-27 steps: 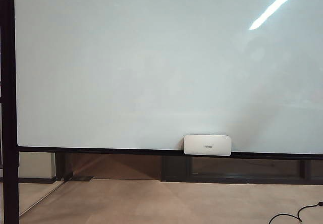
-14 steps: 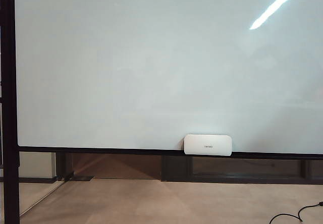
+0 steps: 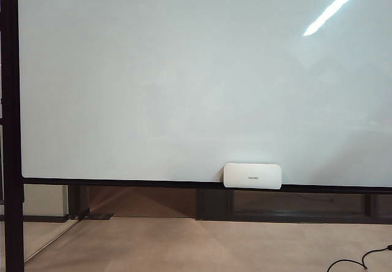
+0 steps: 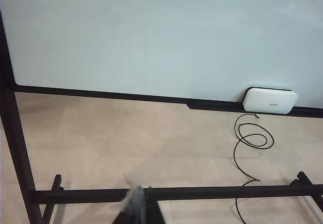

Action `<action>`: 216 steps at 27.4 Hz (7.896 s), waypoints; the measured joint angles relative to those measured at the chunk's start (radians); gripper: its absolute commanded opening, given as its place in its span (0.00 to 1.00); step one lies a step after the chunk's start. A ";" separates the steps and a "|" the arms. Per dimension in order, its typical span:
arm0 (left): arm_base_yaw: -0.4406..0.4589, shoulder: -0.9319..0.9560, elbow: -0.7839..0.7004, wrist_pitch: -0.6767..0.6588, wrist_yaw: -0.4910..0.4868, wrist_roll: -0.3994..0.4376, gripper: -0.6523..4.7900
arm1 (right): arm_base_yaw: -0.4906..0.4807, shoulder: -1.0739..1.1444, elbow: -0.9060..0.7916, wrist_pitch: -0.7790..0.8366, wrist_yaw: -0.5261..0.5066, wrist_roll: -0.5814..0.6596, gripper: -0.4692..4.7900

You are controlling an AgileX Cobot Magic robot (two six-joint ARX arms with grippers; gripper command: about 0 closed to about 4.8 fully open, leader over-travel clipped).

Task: Reach to the right to find the marker pen, pick it up, and write the number 20 on the whiteboard.

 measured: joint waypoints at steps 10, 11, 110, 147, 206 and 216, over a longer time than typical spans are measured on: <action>0.000 0.000 0.000 0.003 0.000 0.000 0.11 | 0.000 0.068 0.116 -0.013 0.000 0.027 0.61; 0.000 0.000 0.000 0.003 0.000 0.000 0.11 | 0.001 0.073 0.123 -0.018 0.000 0.029 0.61; 0.000 0.000 0.054 0.002 0.285 -0.168 0.13 | -0.007 -0.448 0.231 -0.783 0.320 0.315 0.09; 0.000 0.002 0.652 -0.146 0.285 -0.169 0.12 | 1.388 -0.993 0.211 -1.126 0.769 0.060 0.09; 0.006 0.191 0.651 -0.064 0.432 0.131 0.11 | 1.469 -0.711 0.201 -0.760 0.960 -0.133 0.09; 0.006 0.193 0.651 -0.066 0.441 0.131 0.11 | 1.459 -0.680 0.200 -0.758 0.942 -0.132 0.09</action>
